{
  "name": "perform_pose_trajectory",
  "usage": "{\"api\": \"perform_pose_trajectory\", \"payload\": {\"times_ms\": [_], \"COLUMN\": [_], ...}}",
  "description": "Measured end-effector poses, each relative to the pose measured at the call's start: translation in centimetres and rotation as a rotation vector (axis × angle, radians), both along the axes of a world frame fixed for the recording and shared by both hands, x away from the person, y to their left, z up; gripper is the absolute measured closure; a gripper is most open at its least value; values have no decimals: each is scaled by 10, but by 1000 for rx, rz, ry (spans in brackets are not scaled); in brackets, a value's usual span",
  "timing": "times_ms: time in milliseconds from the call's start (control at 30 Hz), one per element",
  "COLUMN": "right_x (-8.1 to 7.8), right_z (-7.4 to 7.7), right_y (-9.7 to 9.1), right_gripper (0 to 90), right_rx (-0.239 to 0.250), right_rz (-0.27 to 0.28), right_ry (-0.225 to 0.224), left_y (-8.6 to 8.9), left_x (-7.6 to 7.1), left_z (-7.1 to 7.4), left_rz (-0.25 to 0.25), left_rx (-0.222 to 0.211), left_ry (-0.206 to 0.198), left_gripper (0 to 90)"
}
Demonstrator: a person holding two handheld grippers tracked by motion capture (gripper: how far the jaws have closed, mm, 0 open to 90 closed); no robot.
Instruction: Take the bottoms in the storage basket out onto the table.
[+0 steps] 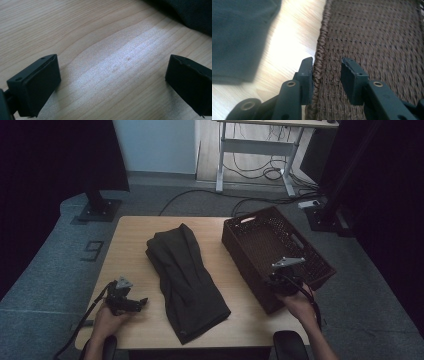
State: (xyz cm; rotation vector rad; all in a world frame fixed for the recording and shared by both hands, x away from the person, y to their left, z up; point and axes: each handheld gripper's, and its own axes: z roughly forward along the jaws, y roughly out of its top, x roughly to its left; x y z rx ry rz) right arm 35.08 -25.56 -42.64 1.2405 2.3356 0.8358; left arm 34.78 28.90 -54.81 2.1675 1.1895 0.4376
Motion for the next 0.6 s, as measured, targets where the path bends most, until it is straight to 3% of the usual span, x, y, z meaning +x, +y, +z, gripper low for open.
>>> {"api": "perform_pose_trajectory", "payload": {"times_ms": [267,433,600], "right_x": [-10,-8,5], "right_z": [-1,-2,-3], "right_y": [-26,-33,-29], "right_gripper": [800,818,825], "right_rx": [31,32,30], "right_rz": [-30,-24,-2], "right_ry": [19,12,1], "left_y": [0,0,0], "left_x": [0,0,0], "left_z": [0,0,0], "left_rz": [0,0,-1], "left_rx": [0,0,0], "left_ry": [0,0,0], "left_gripper": [0,0,0]}}
